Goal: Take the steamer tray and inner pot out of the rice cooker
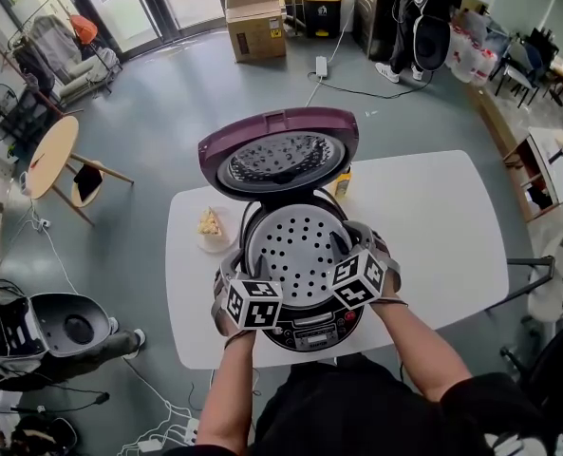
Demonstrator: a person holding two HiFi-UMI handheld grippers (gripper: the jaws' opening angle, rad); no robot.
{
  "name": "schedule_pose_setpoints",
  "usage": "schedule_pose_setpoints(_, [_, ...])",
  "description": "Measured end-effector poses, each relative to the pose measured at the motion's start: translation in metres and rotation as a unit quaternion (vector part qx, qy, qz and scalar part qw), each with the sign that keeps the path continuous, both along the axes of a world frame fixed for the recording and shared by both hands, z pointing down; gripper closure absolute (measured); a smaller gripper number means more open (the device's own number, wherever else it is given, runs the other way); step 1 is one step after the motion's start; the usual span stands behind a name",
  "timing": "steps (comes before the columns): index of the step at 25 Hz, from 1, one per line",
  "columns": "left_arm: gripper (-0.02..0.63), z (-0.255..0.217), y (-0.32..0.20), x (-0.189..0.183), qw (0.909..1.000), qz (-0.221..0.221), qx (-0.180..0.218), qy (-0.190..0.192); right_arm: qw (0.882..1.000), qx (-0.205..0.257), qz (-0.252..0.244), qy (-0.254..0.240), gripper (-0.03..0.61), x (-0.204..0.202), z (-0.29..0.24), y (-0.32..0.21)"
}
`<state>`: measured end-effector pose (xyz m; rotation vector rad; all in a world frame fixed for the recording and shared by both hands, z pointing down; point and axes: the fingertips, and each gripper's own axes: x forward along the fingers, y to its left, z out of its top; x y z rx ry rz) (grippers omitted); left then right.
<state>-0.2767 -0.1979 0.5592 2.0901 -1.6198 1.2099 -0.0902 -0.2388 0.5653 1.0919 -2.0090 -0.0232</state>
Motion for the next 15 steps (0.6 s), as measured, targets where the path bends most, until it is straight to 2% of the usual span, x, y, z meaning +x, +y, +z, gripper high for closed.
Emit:
schedule_pose_setpoints(5, [0.487, -0.003, 0.0, 0.0, 1.0, -0.001, 0.005, -0.009, 1.0, 0.003, -0.003, -0.004, 0.48, -0.002, -0.003, -0.002])
schedule_pose_setpoints(15, [0.511, -0.014, 0.0, 0.002, 0.9997, 0.003, 0.019, -0.014, 0.999, 0.031, -0.01, -0.003, 0.48, -0.004, -0.019, -0.004])
